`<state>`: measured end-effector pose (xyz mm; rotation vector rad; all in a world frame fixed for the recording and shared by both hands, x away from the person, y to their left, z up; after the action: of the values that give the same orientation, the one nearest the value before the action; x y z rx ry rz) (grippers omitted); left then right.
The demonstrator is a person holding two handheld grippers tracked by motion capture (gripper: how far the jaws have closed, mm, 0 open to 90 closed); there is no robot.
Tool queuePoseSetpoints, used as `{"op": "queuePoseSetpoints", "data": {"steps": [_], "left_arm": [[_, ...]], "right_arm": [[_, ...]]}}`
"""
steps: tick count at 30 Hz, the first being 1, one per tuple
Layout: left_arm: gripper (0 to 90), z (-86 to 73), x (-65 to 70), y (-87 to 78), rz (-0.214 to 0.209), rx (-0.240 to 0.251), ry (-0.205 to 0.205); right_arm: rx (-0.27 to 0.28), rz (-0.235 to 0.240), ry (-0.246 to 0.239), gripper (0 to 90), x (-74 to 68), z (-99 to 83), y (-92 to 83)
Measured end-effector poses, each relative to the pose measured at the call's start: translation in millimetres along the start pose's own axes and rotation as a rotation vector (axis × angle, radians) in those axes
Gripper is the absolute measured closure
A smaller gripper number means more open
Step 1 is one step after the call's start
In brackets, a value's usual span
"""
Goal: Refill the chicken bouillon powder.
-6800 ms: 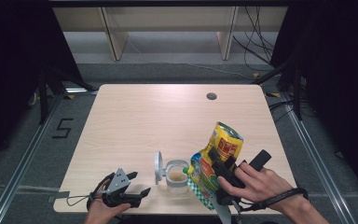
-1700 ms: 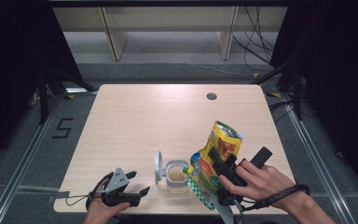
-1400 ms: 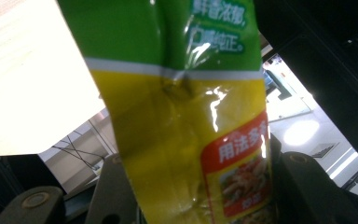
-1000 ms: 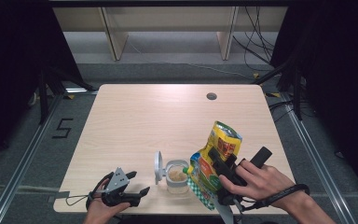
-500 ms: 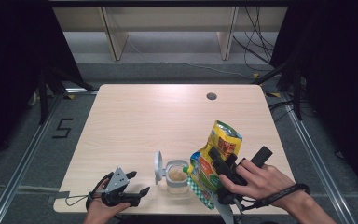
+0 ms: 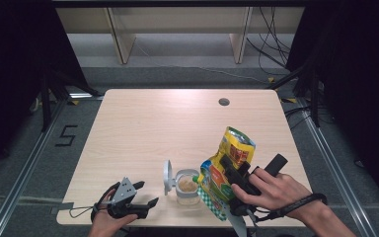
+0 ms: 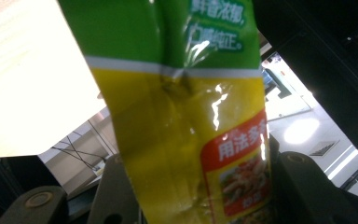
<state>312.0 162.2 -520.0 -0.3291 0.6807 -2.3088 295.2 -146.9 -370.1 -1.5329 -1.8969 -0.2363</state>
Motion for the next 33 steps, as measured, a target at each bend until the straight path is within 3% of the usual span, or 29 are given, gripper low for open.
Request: {"op": "queuePoseSetpoints", "data": {"steps": [7,9,13,26,33], "left_arm": [[24.2,0.5,0.8,0.5,-0.003,0.009,-0.008],[24.2,-0.1,-0.5,0.1,0.007,-0.008,0.008],[24.2,0.5,0.8,0.4,-0.002,0.009,-0.008],[24.2,-0.1,-1.0,-0.1,0.002,-0.006,0.002],[24.2,0.0,-0.2,0.5,0.000,0.007,-0.008]], "right_arm": [[-0.002,-0.004,0.015,59.7,-1.0,-0.9,0.0],[-0.001,0.002,0.002,59.8,-0.7,-0.8,0.1],[-0.001,0.000,0.003,59.9,-0.8,-0.6,0.3],[0.001,0.002,-0.007,60.2,0.1,-2.2,0.0],[0.003,-0.006,0.011,60.6,-1.4,-1.8,0.4]]}}
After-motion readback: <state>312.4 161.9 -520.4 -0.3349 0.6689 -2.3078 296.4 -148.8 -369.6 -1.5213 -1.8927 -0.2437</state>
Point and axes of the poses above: each handheld gripper's, and its own axes: y roughly forward along the jaws, z roughly out of its top, x roughly to its right, the point moved 3 cm from there along y, roughly forward along the jaws, and after that the axes turned 2 degrees about -x, right-handed, at the moved point
